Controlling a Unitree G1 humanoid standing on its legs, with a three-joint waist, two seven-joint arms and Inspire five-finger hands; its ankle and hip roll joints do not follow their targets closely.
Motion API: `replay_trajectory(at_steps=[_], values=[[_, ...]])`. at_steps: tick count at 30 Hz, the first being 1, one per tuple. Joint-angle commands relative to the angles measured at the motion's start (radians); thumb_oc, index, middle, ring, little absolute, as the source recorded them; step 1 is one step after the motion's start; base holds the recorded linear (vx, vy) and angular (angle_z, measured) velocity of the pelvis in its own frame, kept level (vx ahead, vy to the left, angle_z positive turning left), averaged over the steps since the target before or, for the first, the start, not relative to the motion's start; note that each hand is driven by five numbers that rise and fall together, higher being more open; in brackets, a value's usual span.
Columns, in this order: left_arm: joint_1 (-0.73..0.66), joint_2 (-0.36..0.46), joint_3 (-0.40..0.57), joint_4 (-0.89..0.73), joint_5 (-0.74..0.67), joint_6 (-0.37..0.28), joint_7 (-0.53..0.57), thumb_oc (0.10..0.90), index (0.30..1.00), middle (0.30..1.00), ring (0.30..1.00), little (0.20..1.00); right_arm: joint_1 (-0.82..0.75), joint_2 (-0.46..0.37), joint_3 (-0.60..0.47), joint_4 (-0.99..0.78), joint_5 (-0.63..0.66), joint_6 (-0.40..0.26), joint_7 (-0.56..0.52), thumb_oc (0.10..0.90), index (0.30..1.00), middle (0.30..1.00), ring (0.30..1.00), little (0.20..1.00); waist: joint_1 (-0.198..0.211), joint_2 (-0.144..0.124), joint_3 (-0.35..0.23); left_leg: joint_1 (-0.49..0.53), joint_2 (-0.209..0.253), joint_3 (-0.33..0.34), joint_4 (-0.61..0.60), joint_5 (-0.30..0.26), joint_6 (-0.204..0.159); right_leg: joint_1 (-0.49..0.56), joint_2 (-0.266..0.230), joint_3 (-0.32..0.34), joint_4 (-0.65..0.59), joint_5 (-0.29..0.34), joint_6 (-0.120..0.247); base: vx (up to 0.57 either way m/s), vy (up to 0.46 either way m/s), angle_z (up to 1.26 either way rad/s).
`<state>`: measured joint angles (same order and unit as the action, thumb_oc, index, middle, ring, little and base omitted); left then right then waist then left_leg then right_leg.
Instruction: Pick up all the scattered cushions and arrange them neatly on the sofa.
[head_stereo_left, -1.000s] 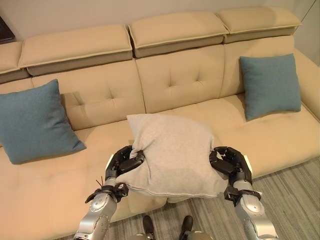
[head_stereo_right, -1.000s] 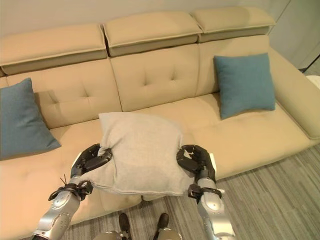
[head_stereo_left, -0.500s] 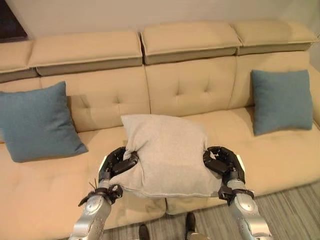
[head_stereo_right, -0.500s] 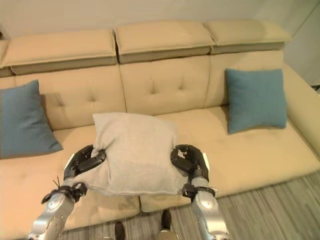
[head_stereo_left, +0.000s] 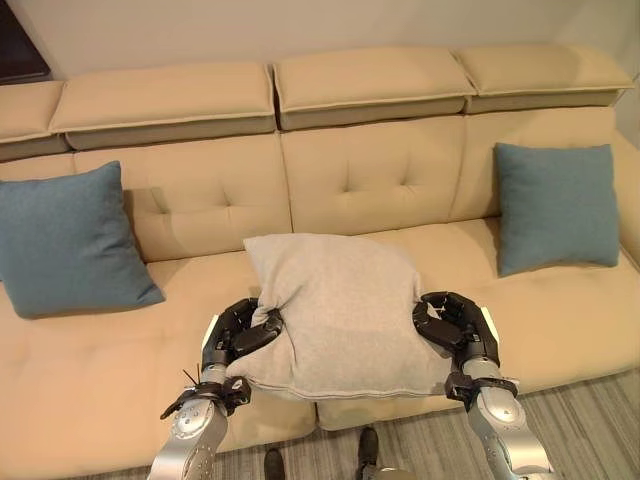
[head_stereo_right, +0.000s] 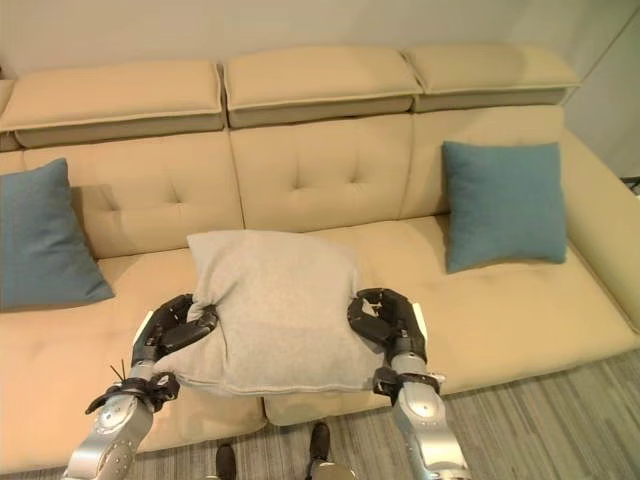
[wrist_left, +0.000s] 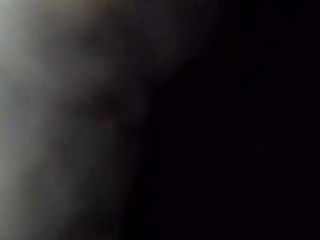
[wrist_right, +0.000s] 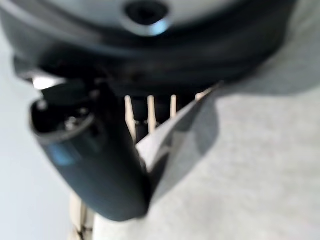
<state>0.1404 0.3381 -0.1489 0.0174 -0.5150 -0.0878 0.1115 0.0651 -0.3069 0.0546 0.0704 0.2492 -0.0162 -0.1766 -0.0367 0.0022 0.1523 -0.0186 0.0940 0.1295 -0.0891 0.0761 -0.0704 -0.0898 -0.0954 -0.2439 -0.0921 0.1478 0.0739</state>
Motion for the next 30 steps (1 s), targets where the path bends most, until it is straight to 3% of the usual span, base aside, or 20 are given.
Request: replay_trajectory(at_steps=[1,6,15,16,21,23,30], values=[[-0.180,0.017,-0.022,-0.153,0.070,-0.189,0.002,0.400,0.300,0.300,0.300,0.300,-0.201,-0.010,0.049,-0.140,-0.063,-0.217,0.007,0.400,0.300,0.300,0.300,0.300,0.009,-0.012,-0.067,-0.029,-0.017,-0.005,0.002,-0.066,-0.001,0.062,-0.022,-0.039,0.005,-0.168,0.081,-0.06,-0.037,0.18],[-0.249,0.018,-0.037,-0.124,0.087,-0.206,0.038,0.400,0.300,0.300,0.300,0.300,-0.293,-0.027,0.087,-0.124,-0.122,-0.228,-0.038,0.400,0.300,0.300,0.300,0.300,0.015,-0.005,-0.055,-0.083,-0.010,-0.022,0.002,-0.046,-0.010,0.013,-0.018,-0.043,0.005,-0.166,0.077,-0.03,-0.017,0.16],[-0.570,0.067,-0.111,-0.043,0.198,-0.256,0.169,0.400,0.300,0.300,0.300,0.300,-0.581,-0.070,0.133,-0.095,-0.290,-0.244,-0.209,0.400,0.300,0.300,0.300,0.300,0.016,0.008,-0.050,-0.200,-0.007,-0.049,0.002,-0.021,-0.033,-0.097,-0.012,-0.044,0.005,-0.151,0.072,-0.03,-0.004,0.11],[-0.657,0.078,-0.130,-0.001,0.218,-0.264,0.211,0.400,0.300,0.300,0.300,0.300,-0.648,-0.084,0.145,-0.074,-0.331,-0.240,-0.257,0.400,0.300,0.300,0.300,0.300,0.012,0.006,-0.056,-0.234,-0.009,-0.051,0.002,-0.013,-0.037,-0.132,-0.011,-0.040,0.005,-0.141,0.071,-0.05,-0.003,0.03],[-0.838,0.089,-0.170,0.100,0.275,-0.272,0.312,0.400,0.300,0.300,0.300,0.300,-0.792,-0.105,0.176,-0.008,-0.423,-0.226,-0.362,0.400,0.300,0.300,0.300,0.300,0.008,0.002,-0.058,-0.295,-0.013,-0.053,0.002,0.006,-0.039,-0.193,-0.011,-0.029,0.005,-0.123,0.070,-0.05,0.008,-0.01],[-0.964,0.091,-0.192,0.192,0.339,-0.265,0.406,0.400,0.300,0.300,0.300,0.300,-0.900,-0.132,0.212,0.064,-0.508,-0.205,-0.448,0.400,0.300,0.300,0.300,0.300,0.008,0.000,-0.051,-0.323,-0.009,-0.050,0.002,0.010,-0.045,-0.222,-0.013,-0.023,0.005,-0.119,0.074,-0.02,-0.002,-0.06],[-1.192,0.118,-0.231,0.393,0.462,-0.233,0.584,0.400,0.300,0.300,0.300,0.300,-1.160,-0.190,0.323,0.300,-0.577,-0.160,-0.588,0.400,0.300,0.300,0.300,0.300,0.019,-0.011,-0.015,-0.405,0.000,-0.051,0.002,0.029,-0.052,-0.312,-0.014,-0.011,0.005,-0.097,0.081,-0.04,-0.020,-0.04]])
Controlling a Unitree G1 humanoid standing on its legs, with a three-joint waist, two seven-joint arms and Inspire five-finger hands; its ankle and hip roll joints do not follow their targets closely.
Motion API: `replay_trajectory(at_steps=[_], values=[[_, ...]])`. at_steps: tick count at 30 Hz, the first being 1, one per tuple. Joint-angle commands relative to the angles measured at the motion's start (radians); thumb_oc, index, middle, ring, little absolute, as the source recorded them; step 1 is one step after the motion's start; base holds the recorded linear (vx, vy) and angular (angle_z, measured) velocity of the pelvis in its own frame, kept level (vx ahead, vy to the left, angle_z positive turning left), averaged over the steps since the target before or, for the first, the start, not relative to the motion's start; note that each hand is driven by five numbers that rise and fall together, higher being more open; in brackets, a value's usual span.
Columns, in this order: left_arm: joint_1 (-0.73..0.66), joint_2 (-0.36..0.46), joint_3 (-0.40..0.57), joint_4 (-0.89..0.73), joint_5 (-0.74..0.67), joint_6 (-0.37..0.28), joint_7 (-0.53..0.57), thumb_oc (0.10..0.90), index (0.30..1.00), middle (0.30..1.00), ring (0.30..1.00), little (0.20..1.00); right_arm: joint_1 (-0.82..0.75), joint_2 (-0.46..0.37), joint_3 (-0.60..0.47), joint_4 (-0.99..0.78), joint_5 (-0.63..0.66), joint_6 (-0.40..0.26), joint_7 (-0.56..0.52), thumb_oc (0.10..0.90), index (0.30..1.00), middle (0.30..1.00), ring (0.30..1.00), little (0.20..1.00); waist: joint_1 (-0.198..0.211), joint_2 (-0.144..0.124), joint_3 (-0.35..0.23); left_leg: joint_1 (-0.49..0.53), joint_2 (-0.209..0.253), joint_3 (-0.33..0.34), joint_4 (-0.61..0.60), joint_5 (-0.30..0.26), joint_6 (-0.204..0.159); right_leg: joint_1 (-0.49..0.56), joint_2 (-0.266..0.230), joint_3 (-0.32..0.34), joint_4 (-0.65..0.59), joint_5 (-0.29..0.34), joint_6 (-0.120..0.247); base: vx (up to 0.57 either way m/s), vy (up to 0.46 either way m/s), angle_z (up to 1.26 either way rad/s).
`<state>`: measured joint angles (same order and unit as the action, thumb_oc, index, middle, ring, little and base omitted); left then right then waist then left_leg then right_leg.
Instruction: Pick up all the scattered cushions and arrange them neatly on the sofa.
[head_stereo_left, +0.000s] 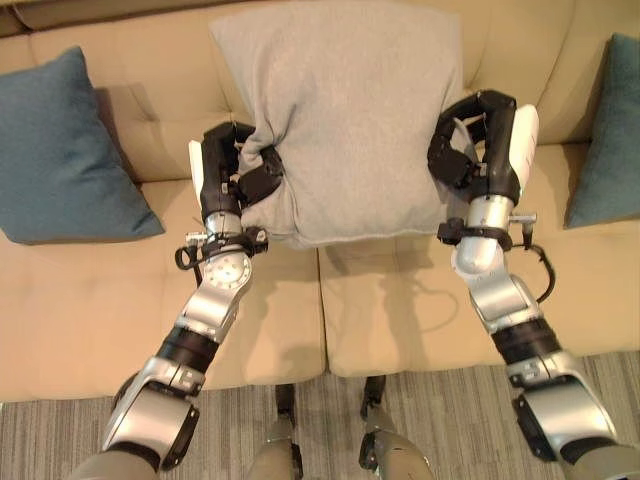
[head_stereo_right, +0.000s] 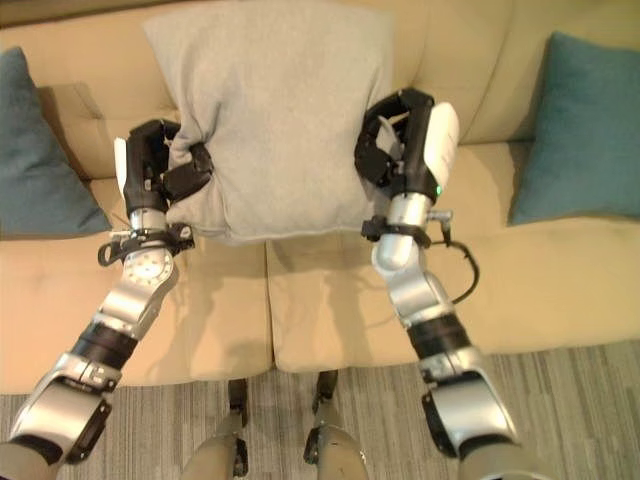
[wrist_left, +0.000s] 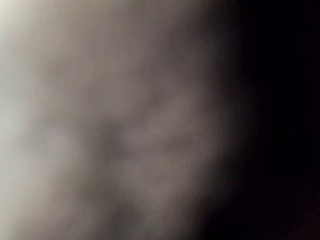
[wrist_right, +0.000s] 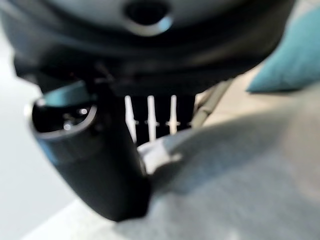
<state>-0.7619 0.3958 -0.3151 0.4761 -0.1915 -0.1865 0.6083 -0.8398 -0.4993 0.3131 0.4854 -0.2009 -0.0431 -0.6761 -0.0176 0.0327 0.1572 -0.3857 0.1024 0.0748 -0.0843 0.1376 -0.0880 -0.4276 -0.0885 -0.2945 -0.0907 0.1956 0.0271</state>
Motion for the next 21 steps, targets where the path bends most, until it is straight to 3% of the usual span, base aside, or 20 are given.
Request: replay_trajectory(at_steps=[1,2,4,9,16,17,19,21], values=[[-0.338,0.056,-0.076,-0.015,0.125,-0.130,0.104,0.400,0.300,0.300,0.300,0.300,-0.307,0.003,0.077,-0.069,-0.118,-0.127,-0.111,0.400,0.300,0.300,0.300,0.300,0.002,-0.041,-0.015,-0.060,-0.008,0.001,-0.003,-0.026,-0.037,0.001,-0.019,0.040,0.003,-0.139,0.130,0.00,0.000,0.00],[-0.339,0.056,-0.076,-0.014,0.125,-0.130,0.104,0.400,0.300,0.300,0.300,0.300,-0.308,0.003,0.077,-0.068,-0.118,-0.128,-0.111,0.400,0.300,0.300,0.300,0.300,0.001,-0.041,-0.015,-0.061,-0.008,0.001,-0.003,-0.026,-0.037,0.000,-0.019,0.040,0.003,-0.138,0.130,-0.05,-0.048,0.01],[-0.509,0.026,-0.123,0.203,0.000,-0.135,0.088,0.400,0.300,0.300,0.300,0.300,-0.473,0.004,0.136,0.145,-0.006,-0.103,-0.126,0.400,0.300,0.300,0.300,0.300,-0.001,-0.040,-0.004,-0.169,-0.007,-0.011,-0.003,0.000,-0.040,-0.113,-0.019,0.050,0.003,-0.112,0.135,-0.11,-0.062,0.04],[-0.622,0.012,-0.172,0.377,-0.175,-0.156,-0.022,0.416,0.324,0.324,0.324,0.324,-0.597,-0.020,0.221,0.356,0.125,-0.076,-0.043,0.400,0.300,0.300,0.300,0.300,-0.007,-0.039,0.001,-0.251,-0.009,-0.024,-0.003,0.019,-0.044,-0.197,-0.017,0.050,0.003,-0.096,0.140,-0.05,-0.021,0.10],[-0.622,0.012,-0.172,0.377,-0.175,-0.156,-0.022,0.416,0.324,0.324,0.324,0.324,-0.597,-0.020,0.221,0.356,0.125,-0.076,-0.043,0.400,0.300,0.300,0.300,0.300,-0.007,-0.039,0.001,-0.251,-0.009,-0.024,-0.003,0.019,-0.044,-0.197,-0.017,0.050,0.003,-0.096,0.140,0.00,-0.005,-0.15],[-0.687,0.043,-0.231,0.470,-0.247,-0.139,-0.123,0.800,0.900,0.900,0.900,0.900,-0.645,-0.022,0.246,0.450,0.288,-0.085,0.048,0.800,0.900,0.900,0.900,0.900,-0.011,-0.037,-0.002,-0.274,-0.005,-0.032,-0.003,-0.003,-0.056,-0.220,-0.010,0.063,0.003,-0.113,0.152,0.02,-0.047,-0.07],[-0.706,0.068,-0.248,0.478,-0.291,-0.135,-0.180,0.800,0.900,0.900,0.900,0.900,-0.651,-0.029,0.285,0.459,0.315,-0.078,0.109,0.800,0.900,0.900,0.900,0.900,-0.015,-0.039,-0.001,-0.293,-0.011,-0.040,-0.003,0.002,-0.056,-0.240,-0.009,0.065,0.003,-0.105,0.155,-0.06,-0.034,0.09],[-0.628,0.079,-0.215,0.410,-0.326,-0.143,-0.207,0.800,0.900,0.900,0.900,0.900,-0.601,-0.036,0.271,0.416,0.333,-0.085,0.142,0.800,0.900,0.900,0.900,0.900,-0.015,-0.039,0.008,-0.313,-0.021,-0.032,-0.003,0.031,-0.050,-0.264,-0.014,0.059,0.003,-0.076,0.149,-0.13,-0.011,0.38]])
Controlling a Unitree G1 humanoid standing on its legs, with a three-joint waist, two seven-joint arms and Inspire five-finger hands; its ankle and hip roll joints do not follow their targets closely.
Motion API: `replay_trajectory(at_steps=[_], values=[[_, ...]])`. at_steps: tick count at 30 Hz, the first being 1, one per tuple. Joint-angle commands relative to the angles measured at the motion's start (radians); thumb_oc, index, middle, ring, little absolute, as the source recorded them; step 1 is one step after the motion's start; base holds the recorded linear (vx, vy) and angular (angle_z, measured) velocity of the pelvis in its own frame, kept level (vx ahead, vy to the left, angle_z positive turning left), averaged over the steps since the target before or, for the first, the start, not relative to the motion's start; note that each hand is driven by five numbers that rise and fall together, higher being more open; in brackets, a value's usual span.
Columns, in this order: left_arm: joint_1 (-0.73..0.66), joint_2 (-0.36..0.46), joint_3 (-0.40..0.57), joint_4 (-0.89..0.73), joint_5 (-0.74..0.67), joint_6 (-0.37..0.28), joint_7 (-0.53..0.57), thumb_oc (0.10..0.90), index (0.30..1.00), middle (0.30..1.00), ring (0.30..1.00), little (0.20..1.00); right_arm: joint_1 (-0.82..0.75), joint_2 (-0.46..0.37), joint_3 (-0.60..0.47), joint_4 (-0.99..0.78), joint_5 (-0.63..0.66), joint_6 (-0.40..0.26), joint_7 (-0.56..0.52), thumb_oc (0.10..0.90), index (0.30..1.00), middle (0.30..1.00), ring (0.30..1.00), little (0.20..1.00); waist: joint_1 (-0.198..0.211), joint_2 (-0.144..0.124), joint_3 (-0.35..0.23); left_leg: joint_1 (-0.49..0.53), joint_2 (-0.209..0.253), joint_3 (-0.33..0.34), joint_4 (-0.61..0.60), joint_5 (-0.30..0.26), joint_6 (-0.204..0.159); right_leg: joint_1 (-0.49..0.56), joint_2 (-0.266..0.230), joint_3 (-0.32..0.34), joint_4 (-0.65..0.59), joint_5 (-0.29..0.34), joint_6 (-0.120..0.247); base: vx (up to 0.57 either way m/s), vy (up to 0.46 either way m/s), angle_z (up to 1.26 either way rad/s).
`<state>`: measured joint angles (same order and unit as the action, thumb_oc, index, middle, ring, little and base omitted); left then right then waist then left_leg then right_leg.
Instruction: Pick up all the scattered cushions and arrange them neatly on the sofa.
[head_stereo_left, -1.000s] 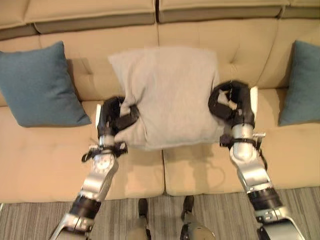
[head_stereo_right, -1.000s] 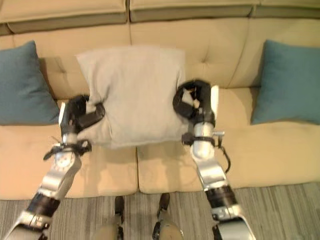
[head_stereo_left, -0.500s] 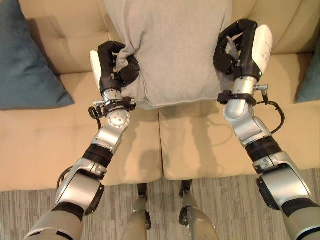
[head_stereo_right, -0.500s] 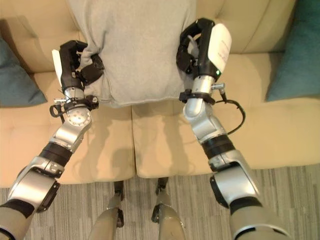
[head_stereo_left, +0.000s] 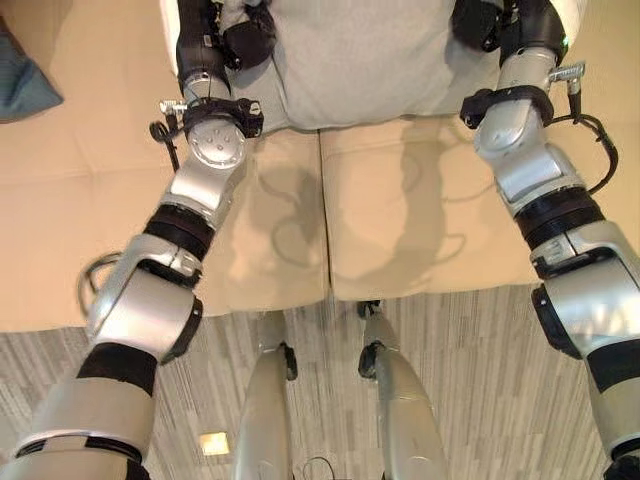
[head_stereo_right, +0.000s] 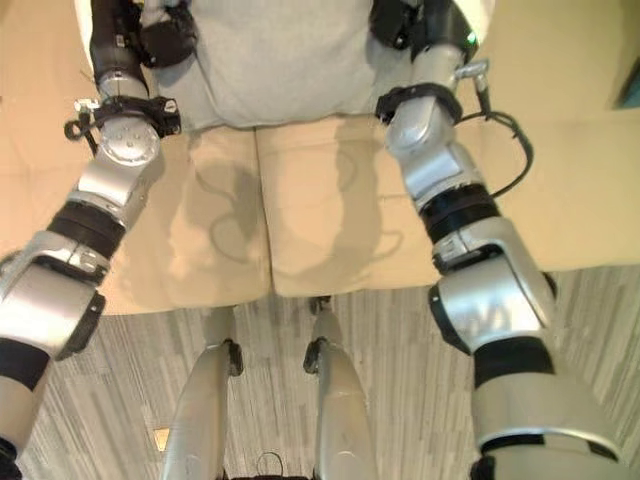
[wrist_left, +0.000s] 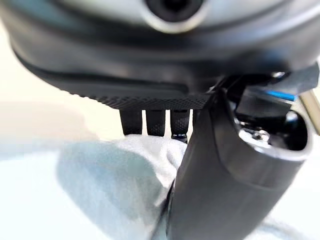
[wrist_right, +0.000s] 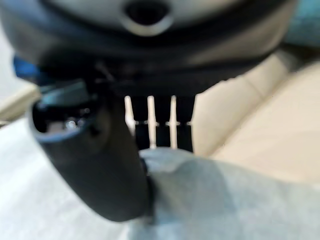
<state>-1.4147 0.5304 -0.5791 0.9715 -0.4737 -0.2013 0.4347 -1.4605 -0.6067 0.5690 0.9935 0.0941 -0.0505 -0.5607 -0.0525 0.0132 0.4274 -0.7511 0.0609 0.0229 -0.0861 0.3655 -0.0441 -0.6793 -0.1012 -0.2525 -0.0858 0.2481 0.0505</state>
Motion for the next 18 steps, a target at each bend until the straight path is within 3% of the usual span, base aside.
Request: replay_trajectory(at_steps=[1,5,9,15,16,18], values=[[0.028,-0.055,0.049,-0.088,-0.043,-0.128,-0.032,0.800,0.900,0.900,0.900,0.900,0.022,0.071,0.015,-0.095,0.038,-0.076,0.027,0.800,0.900,0.900,0.900,0.900,0.020,-0.020,-0.265,0.052,0.020,0.019,-0.001,-0.197,-0.094,-0.012,-0.001,0.016,-0.001,-0.129,0.125,-0.03,-0.015,-0.06],[0.206,-0.025,0.136,-0.189,-0.023,-0.129,-0.039,0.800,0.900,0.900,0.900,0.900,0.161,0.036,-0.067,-0.162,-0.011,-0.070,0.029,0.800,0.900,0.900,0.900,0.900,0.021,-0.022,-0.276,0.065,0.019,0.020,-0.001,-0.201,-0.098,0.004,-0.005,0.010,-0.001,-0.132,0.124,-0.02,-0.011,-0.14],[0.267,-0.017,0.173,-0.197,-0.037,-0.131,-0.050,0.800,0.900,0.900,0.900,0.900,0.203,0.012,-0.087,-0.157,-0.022,-0.066,0.030,0.800,0.900,0.900,0.900,0.900,0.022,-0.023,-0.280,0.073,0.020,0.022,-0.001,-0.202,-0.100,0.013,-0.005,0.007,-0.001,-0.136,0.124,-0.01,-0.002,-0.02],[0.567,0.014,0.321,-0.312,-0.049,-0.141,-0.091,0.800,0.900,0.900,0.900,0.900,0.412,-0.074,-0.224,-0.210,-0.039,-0.072,0.035,0.800,0.900,0.900,0.900,0.900,0.030,-0.027,-0.285,0.131,0.026,0.030,-0.001,-0.210,-0.105,0.077,-0.010,0.000,-0.001,-0.146,0.121,-0.01,-0.003,0.00],[0.568,0.014,0.321,-0.312,-0.049,-0.141,-0.090,0.800,0.900,0.900,0.900,0.900,0.413,-0.074,-0.224,-0.211,-0.039,-0.072,0.035,0.800,0.900,0.900,0.900,0.900,0.030,-0.028,-0.285,0.131,0.026,0.030,-0.001,-0.211,-0.105,0.078,-0.010,0.000,-0.001,-0.146,0.121,0.01,-0.002,0.10],[0.757,0.026,0.403,-0.405,-0.026,-0.134,-0.119,0.800,0.900,0.900,0.900,0.900,0.599,-0.098,-0.329,-0.290,-0.043,-0.078,0.055,0.800,0.900,0.900,0.900,0.900,0.029,-0.030,-0.292,0.183,0.027,0.034,-0.001,-0.221,-0.105,0.132,-0.012,-0.009,-0.001,-0.154,0.117,0.03,-0.008,0.11]])
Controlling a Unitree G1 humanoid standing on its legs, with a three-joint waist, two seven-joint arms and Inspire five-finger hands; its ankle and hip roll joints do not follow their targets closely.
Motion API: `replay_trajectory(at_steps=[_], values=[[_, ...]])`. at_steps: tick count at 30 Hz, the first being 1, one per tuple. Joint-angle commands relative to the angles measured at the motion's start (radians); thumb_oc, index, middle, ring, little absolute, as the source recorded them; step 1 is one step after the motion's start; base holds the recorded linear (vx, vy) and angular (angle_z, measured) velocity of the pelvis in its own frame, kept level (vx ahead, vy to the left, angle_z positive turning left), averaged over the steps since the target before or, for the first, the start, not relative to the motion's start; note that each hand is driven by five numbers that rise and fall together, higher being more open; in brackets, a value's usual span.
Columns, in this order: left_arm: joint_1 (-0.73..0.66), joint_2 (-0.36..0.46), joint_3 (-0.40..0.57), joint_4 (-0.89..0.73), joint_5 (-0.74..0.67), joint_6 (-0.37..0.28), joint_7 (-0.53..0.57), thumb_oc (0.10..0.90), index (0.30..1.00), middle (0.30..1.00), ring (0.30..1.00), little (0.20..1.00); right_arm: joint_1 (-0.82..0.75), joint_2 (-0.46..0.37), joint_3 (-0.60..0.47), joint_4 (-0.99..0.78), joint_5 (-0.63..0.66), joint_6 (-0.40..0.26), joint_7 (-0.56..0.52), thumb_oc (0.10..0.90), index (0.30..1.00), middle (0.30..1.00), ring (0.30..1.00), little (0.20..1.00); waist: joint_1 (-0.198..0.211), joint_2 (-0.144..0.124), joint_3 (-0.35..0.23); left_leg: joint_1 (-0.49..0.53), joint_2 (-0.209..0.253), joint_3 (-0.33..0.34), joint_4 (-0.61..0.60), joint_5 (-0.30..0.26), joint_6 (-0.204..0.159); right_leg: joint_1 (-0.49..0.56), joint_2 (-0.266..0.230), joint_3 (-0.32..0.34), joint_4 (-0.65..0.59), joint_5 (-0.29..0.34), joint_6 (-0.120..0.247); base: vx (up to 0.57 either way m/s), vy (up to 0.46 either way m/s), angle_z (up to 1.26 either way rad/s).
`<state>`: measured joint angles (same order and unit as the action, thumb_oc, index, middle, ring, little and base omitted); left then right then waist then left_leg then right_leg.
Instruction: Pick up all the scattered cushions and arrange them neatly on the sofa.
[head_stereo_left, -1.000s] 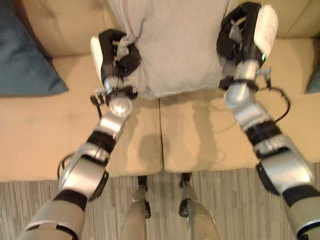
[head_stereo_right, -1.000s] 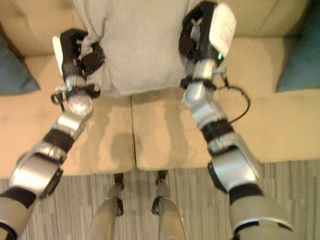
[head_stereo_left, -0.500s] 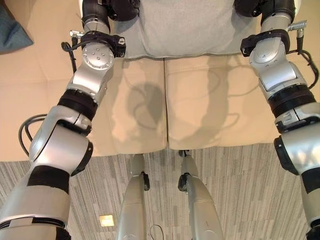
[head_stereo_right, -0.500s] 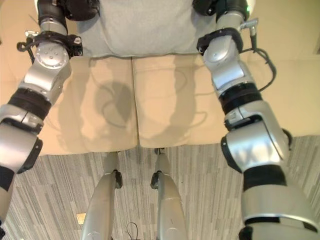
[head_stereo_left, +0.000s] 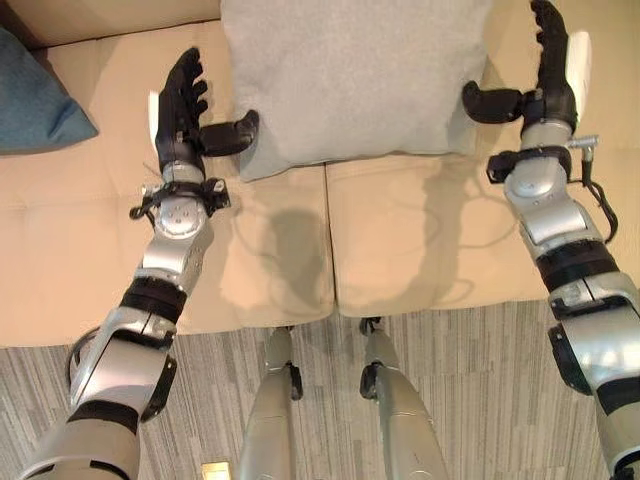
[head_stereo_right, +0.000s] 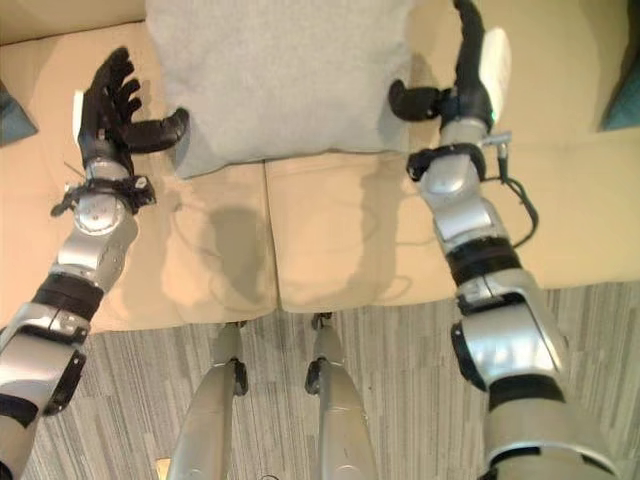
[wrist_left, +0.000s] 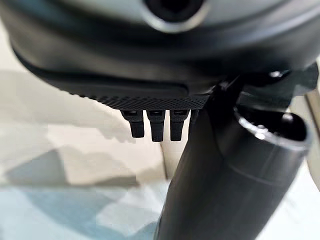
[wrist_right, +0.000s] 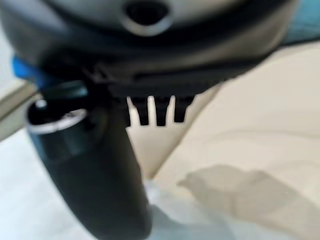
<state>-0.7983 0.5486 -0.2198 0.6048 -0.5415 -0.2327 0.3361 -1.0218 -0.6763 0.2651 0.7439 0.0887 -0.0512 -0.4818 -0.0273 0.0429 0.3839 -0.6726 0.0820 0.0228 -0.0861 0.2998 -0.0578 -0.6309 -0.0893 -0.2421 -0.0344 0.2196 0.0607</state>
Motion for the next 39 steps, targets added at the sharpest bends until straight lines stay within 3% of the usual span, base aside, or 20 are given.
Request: replay_trajectory(at_steps=[1,2,4,9,17,22,28,33,34,36,37,38,39], values=[[0.260,0.024,0.074,-0.090,0.097,-0.093,-0.033,0.800,0.900,0.900,0.900,0.900,0.282,-0.012,-0.090,-0.092,-0.037,-0.092,-0.005,0.800,0.900,0.900,0.900,0.900,0.001,-0.061,-0.253,0.141,0.008,0.040,-0.001,-0.164,-0.089,0.124,-0.025,-0.021,-0.053,-0.131,0.105,0.03,-0.007,0.10],[0.265,0.025,0.073,-0.094,0.098,-0.092,-0.033,0.800,0.900,0.900,0.900,0.900,0.288,-0.010,-0.093,-0.096,-0.038,-0.090,-0.004,0.800,0.900,0.900,0.900,0.900,0.002,-0.062,-0.254,0.144,0.008,0.041,-0.001,-0.165,-0.089,0.126,-0.025,-0.021,-0.053,-0.132,0.105,0.05,-0.004,0.11],[0.413,0.020,0.130,-0.150,0.153,-0.077,-0.057,0.800,0.900,0.900,0.900,0.900,0.456,0.018,-0.151,-0.150,-0.067,-0.092,0.031,0.800,0.900,0.900,0.900,0.900,0.001,-0.066,-0.262,0.195,0.014,0.047,-0.001,-0.176,-0.087,0.178,-0.026,-0.026,-0.053,-0.141,0.103,0.06,-0.004,0.09],[0.733,-0.083,0.249,-0.232,0.196,-0.048,-0.101,0.800,0.900,0.900,0.900,0.900,0.790,0.118,-0.268,-0.251,-0.122,-0.091,0.110,0.800,0.900,0.900,0.900,0.900,-0.008,-0.065,-0.285,0.339,0.025,0.061,-0.001,-0.198,-0.077,0.330,-0.019,-0.032,-0.053,-0.176,0.098,0.08,-0.014,0.02],[0.940,-0.211,0.283,-0.163,0.220,0.007,-0.142,0.800,0.900,0.900,0.900,0.900,0.993,0.204,-0.281,-0.258,-0.182,-0.078,0.188,0.800,0.900,0.900,0.900,0.900,-0.009,-0.055,-0.299,0.502,0.031,0.088,-0.001,-0.212,-0.067,0.497,-0.008,-0.048,-0.053,-0.212,0.086,0.02,0.000,-0.01],[0.982,-0.271,0.271,-0.003,0.236,0.041,-0.152,0.800,0.900,0.900,0.900,0.900,1.045,0.245,-0.252,-0.211,-0.209,-0.082,0.207,0.800,0.900,0.900,0.900,0.900,-0.006,-0.058,-0.309,0.566,0.033,0.102,-0.001,-0.221,-0.060,0.568,0.003,-0.051,-0.053,-0.230,0.078,0.00,-0.023,-0.04],[0.976,-0.274,0.222,0.176,0.349,0.058,-0.145,0.800,0.900,0.900,0.900,0.900,1.069,0.260,-0.196,-0.117,-0.247,-0.094,0.211,0.800,0.900,0.900,0.900,0.900,-0.007,-0.062,-0.303,0.626,0.045,0.103,-0.001,-0.231,-0.059,0.640,0.023,-0.040,-0.053,-0.258,0.064,-0.01,-0.049,0.01],[0.943,-0.275,0.196,0.245,0.347,0.059,-0.145,0.800,0.900,0.900,0.900,0.900,1.042,0.237,-0.145,-0.030,-0.276,-0.089,0.203,0.800,0.900,0.900,0.900,0.900,0.001,-0.069,-0.267,0.639,0.044,0.081,0.025,-0.206,-0.051,0.661,0.030,-0.040,-0.053,-0.278,0.046,-0.07,-0.051,0.11],[0.922,-0.269,0.185,0.250,0.343,0.056,-0.140,0.800,0.900,0.900,0.900,0.900,1.025,0.233,-0.135,-0.009,-0.276,-0.085,0.196,0.800,0.900,0.900,0.900,0.900,0.004,-0.082,-0.246,0.603,0.034,0.071,0.081,-0.230,-0.048,0.653,0.016,-0.043,-0.053,-0.269,0.043,-0.29,-0.042,0.16],[0.905,-0.271,0.172,0.251,0.342,0.052,-0.140,0.800,0.900,0.900,0.900,0.900,1.005,0.233,-0.124,0.019,-0.277,-0.084,0.189,0.800,0.900,0.900,0.900,0.900,0.001,-0.109,-0.236,0.569,0.001,0.051,0.215,-0.336,-0.030,0.632,-0.010,-0.049,-0.053,-0.247,0.041,-0.25,-0.028,0.17],[0.904,-0.270,0.172,0.252,0.342,0.052,-0.140,0.800,0.900,0.900,0.900,0.900,1.004,0.233,-0.124,0.020,-0.277,-0.084,0.189,0.800,0.900,0.900,0.900,0.900,-0.001,-0.110,-0.240,0.561,-0.001,0.049,0.218,-0.335,-0.029,0.627,-0.012,-0.051,-0.053,-0.246,0.042,-0.18,0.022,0.17],[0.903,-0.278,0.171,0.260,0.340,0.054,-0.145,0.800,0.900,0.900,0.900,0.900,1.003,0.234,-0.120,0.031,-0.280,-0.082,0.192,0.800,0.900,0.900,0.900,0.900,-0.006,-0.119,-0.240,0.583,-0.024,0.043,0.297,-0.405,-0.017,0.621,-0.020,-0.050,-0.053,-0.233,0.039,-0.09,0.039,0.10],[0.903,-0.278,0.171,0.260,0.340,0.054,-0.145,0.800,0.900,0.900,0.900,0.900,1.003,0.234,-0.120,0.031,-0.280,-0.081,0.192,0.800,0.900,0.900,0.900,0.900,-0.009,-0.121,-0.243,0.578,-0.027,0.041,0.296,-0.401,-0.016,0.617,-0.023,-0.053,-0.053,-0.231,0.040,-0.12,0.113,-0.02]])
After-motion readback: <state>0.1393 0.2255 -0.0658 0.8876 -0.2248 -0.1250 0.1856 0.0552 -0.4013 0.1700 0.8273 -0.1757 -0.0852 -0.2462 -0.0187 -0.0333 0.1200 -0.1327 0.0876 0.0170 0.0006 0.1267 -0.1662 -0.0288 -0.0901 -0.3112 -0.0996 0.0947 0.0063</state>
